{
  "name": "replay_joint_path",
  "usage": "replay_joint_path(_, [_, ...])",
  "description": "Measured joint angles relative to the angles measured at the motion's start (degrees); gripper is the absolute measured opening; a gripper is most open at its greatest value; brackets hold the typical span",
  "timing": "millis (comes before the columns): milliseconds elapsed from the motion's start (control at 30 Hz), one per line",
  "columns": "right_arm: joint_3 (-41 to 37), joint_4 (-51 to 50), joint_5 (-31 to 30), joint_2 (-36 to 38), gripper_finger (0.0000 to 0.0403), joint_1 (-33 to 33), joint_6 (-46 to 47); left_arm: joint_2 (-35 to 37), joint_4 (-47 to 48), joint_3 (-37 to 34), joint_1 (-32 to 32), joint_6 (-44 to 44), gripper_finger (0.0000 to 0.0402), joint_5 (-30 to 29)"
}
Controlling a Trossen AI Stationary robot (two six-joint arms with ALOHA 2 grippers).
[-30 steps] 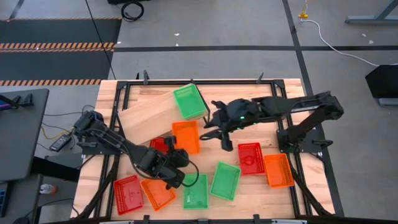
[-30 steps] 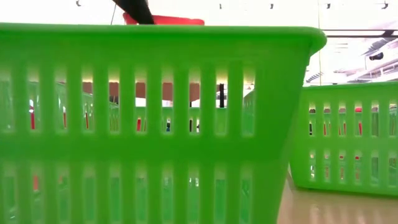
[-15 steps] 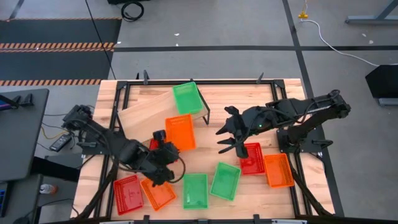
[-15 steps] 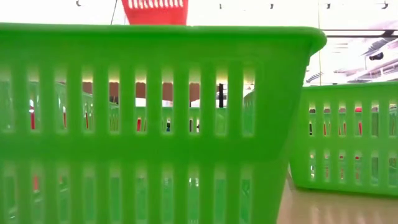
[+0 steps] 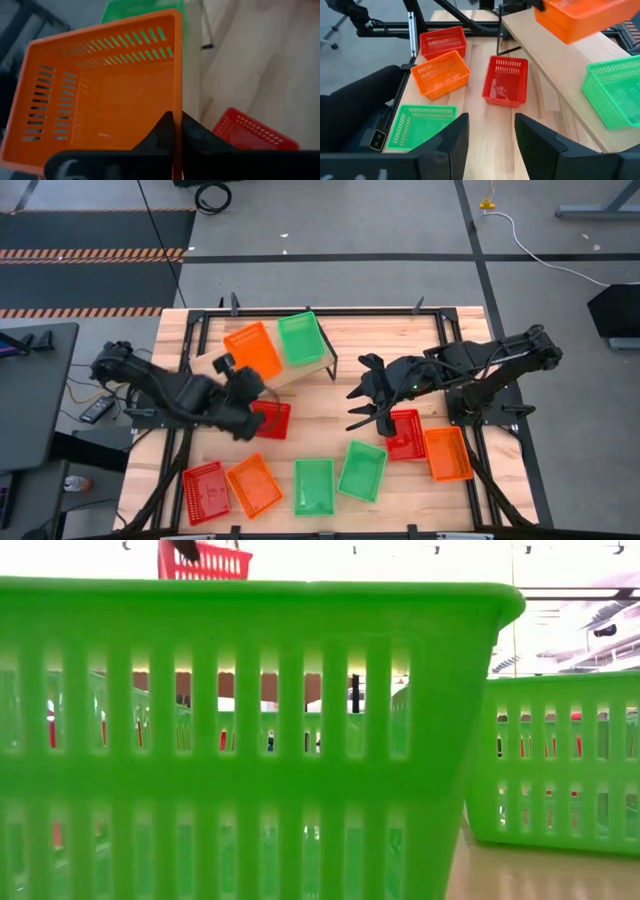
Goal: Stack baskets on shelf by color
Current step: Put the top left orange bin on the shelf
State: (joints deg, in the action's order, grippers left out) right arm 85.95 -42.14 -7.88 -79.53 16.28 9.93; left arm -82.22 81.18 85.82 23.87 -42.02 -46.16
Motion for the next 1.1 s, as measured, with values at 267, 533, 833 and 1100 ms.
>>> replay_joint_path(267, [0.0, -0.3, 0.0, -0.3, 0.0165, 0.4, 0.0, -2.3, -2.2, 0.0, -11.3, 10.1, 0.0011, 10.7])
replay_joint_path(533, [0.0, -1.1, 0.1, -0.3, 0.0165, 1.3, 0.0, -4.9, -5.8, 0.0, -13.5, 18.2, 0.0014, 18.4])
replay_joint_path(833, [0.0, -1.4, 0.1, -0.4, 0.0164, 1.4, 0.4, -6.7, -1.5, 0.0, -14.5, 14.0, 0.0042, 18.9])
replay_joint_path(1100, [0.0, -1.4, 0.1, -0.4, 0.0164, 1.4, 0.4, -6.5, -2.5, 0.0, -14.3, 16.6, 0.0069, 17.8])
